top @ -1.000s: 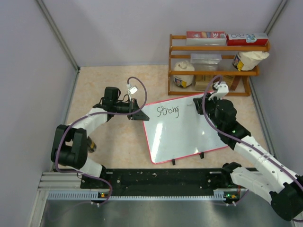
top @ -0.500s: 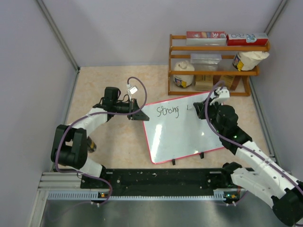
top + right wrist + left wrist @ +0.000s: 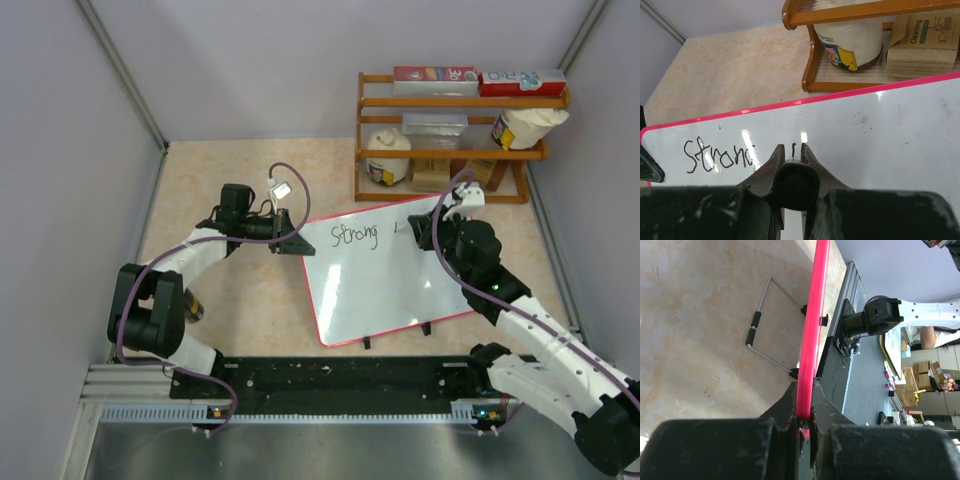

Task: Write a sentence on the whiteboard

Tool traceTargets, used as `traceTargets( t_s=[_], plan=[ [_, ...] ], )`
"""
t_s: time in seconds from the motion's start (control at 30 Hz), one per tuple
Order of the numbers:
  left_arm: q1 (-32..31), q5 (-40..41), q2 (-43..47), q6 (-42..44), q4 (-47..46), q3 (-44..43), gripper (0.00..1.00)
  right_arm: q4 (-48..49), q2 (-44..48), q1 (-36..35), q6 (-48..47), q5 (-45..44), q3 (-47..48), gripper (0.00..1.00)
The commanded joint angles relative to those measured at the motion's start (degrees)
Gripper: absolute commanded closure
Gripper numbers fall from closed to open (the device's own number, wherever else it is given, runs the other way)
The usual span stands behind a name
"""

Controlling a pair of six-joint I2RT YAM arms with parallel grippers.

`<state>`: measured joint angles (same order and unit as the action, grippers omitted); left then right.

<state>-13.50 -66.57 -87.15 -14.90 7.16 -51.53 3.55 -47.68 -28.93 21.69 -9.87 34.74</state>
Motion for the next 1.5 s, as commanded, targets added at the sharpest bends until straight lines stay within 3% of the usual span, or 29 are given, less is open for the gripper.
traceTargets(
  t_s=[0.0, 0.53, 1.47],
  plan=[
    [-2.5, 8.29, -0.21, 8.21, 1.72, 2.13, 1.0, 0.23, -1.97, 0.71, -0.42, -2.7, 3.05, 1.0],
    [-2.5, 8.38, -0.03, 8.04, 1.54, 2.31, 1.0, -0.12, -3.03, 0.71, -0.95, -7.0, 5.07, 1.0],
    [-2.59, 8.56, 0.05, 8.04, 1.54, 2.48, 1.0, -2.85, 0.05, 0.71, -0.51, -4.98, 1.03, 1.0]
  ],
)
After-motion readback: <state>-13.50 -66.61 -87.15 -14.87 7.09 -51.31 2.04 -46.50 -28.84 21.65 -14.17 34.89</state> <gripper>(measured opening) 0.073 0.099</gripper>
